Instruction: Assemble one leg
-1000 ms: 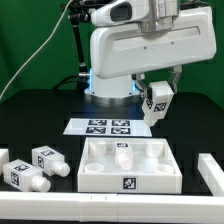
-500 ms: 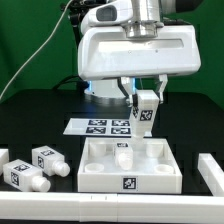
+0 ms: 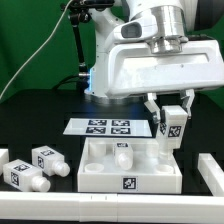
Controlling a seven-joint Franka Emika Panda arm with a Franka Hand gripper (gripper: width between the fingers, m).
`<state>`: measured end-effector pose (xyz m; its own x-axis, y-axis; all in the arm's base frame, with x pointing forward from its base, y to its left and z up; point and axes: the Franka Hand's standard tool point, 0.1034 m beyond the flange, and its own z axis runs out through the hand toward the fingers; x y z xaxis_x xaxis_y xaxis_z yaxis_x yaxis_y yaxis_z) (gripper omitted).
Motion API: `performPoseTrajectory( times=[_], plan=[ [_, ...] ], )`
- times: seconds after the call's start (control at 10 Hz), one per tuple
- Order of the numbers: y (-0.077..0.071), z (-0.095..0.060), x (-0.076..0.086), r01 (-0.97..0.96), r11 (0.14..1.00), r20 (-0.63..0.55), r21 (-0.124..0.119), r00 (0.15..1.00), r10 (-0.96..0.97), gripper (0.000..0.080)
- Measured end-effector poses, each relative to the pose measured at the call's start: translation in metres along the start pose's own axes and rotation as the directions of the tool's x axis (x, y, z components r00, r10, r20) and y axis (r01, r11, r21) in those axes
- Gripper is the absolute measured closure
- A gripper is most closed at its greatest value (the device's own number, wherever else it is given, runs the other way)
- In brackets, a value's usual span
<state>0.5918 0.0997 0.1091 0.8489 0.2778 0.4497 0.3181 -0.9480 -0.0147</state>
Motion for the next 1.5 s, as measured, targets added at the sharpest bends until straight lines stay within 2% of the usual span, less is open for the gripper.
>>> performPoseTrajectory(
  times=[0.2,0.3,0.4,0.5,0.6,0.7,0.9,1.0,1.3,1.5],
  plan=[
    [0.001,0.000,-0.001,-0.002,1.000,0.001,0.000,1.000,0.002,0.0512],
    [0.008,0.001,-0.004,-0.014,1.000,0.012,-0.001,1.000,0.014,0.0512],
    [0.011,0.000,-0.001,-0.018,1.000,0.013,0.000,1.000,0.018,0.0512],
    [0.014,-0.002,0.005,-0.018,1.000,-0.006,-0.009,1.000,0.018,0.0512],
    [0.016,-0.001,0.004,-0.014,1.000,-0.018,-0.017,1.000,0.014,0.0512],
    [0.024,0.000,0.003,-0.013,0.999,-0.072,-0.052,0.997,0.009,0.0512],
    [0.033,0.007,0.000,-0.020,0.996,-0.158,-0.085,0.987,0.006,0.0512],
    [0.025,0.012,-0.002,-0.026,0.998,-0.134,-0.060,0.991,0.017,0.0512],
    [0.014,0.013,0.004,-0.021,0.999,-0.140,-0.049,0.990,0.014,0.0512],
    [0.010,0.008,0.008,-0.011,0.999,-0.145,-0.049,0.989,0.004,0.0512]
  ],
)
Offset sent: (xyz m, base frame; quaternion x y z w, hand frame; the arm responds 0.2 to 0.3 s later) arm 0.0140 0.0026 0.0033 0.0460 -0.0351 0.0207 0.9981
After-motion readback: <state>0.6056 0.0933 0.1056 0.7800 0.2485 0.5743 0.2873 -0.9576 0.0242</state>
